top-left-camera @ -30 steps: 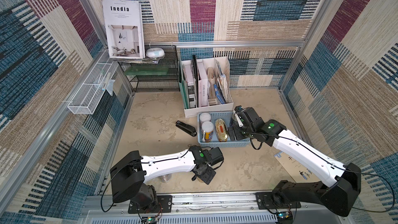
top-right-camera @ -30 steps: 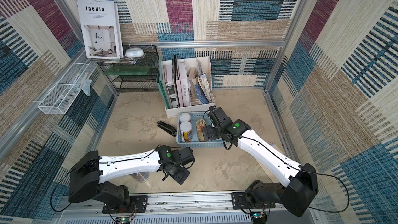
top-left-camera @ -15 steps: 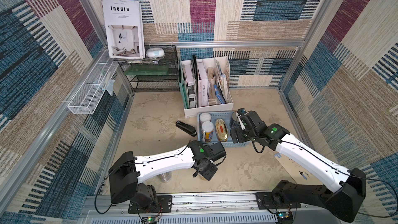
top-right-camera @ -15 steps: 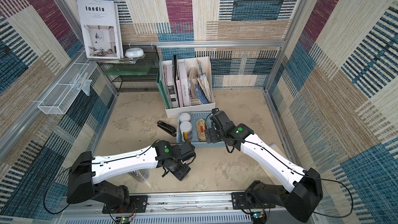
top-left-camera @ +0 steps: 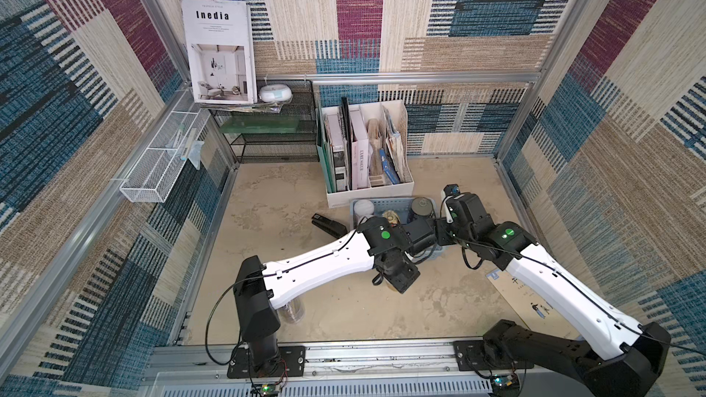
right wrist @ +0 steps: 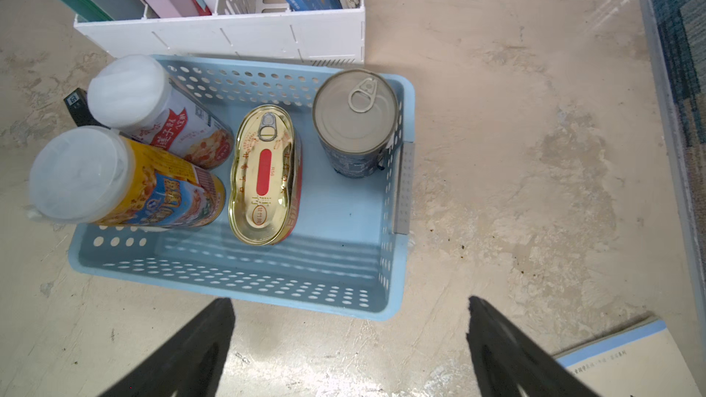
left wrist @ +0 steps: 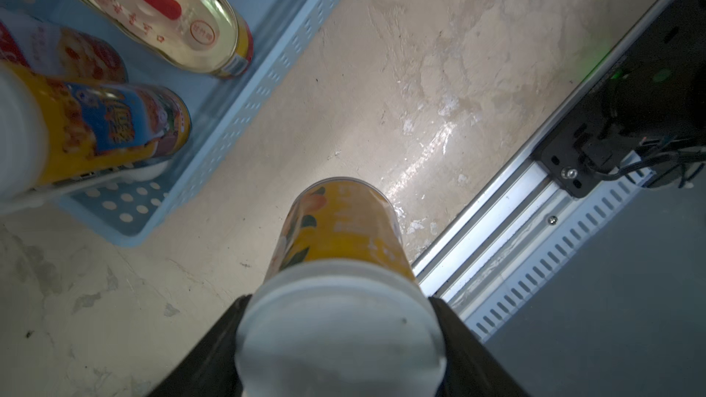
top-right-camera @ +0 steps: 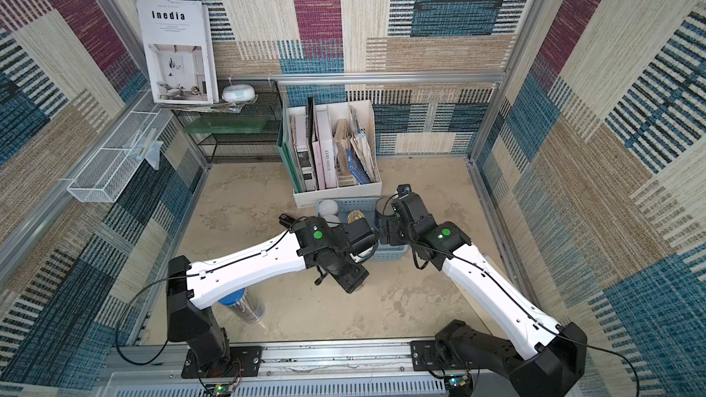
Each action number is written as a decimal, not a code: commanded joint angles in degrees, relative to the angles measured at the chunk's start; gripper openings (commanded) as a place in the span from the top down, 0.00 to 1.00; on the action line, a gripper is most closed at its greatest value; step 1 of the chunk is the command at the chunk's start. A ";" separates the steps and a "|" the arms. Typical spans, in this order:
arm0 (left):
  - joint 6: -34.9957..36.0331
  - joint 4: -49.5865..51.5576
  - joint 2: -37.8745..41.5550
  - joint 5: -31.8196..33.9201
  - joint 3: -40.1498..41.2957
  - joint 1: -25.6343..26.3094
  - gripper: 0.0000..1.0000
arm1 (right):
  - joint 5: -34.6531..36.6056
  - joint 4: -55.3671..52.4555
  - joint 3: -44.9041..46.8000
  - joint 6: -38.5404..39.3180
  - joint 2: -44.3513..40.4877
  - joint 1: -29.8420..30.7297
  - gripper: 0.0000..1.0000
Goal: Put the canned food in the basket
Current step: Place the canned food in the basket.
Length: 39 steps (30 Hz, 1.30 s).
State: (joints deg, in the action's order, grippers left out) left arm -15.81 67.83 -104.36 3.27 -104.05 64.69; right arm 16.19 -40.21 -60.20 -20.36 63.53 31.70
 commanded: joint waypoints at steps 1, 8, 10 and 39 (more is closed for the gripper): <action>4.82 2.38 -4.31 1.52 -6.76 -0.98 0.52 | -1.95 1.83 0.53 -0.78 -0.12 -2.71 0.01; 9.20 4.76 -15.94 2.71 -25.40 -4.42 0.53 | -6.05 7.48 3.73 -1.64 0.23 -9.66 0.01; 10.08 5.08 -19.91 3.17 -31.31 -5.37 0.53 | -7.62 9.48 5.27 -1.61 0.91 -11.56 0.01; 13.87 2.36 -42.47 -0.06 -49.99 -9.05 0.56 | -8.00 18.09 15.45 -2.03 -1.57 -20.25 0.01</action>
State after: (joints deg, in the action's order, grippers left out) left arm -2.55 71.85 -146.19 3.75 -153.67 55.75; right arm 8.91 -24.25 -45.10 -22.26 61.78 11.60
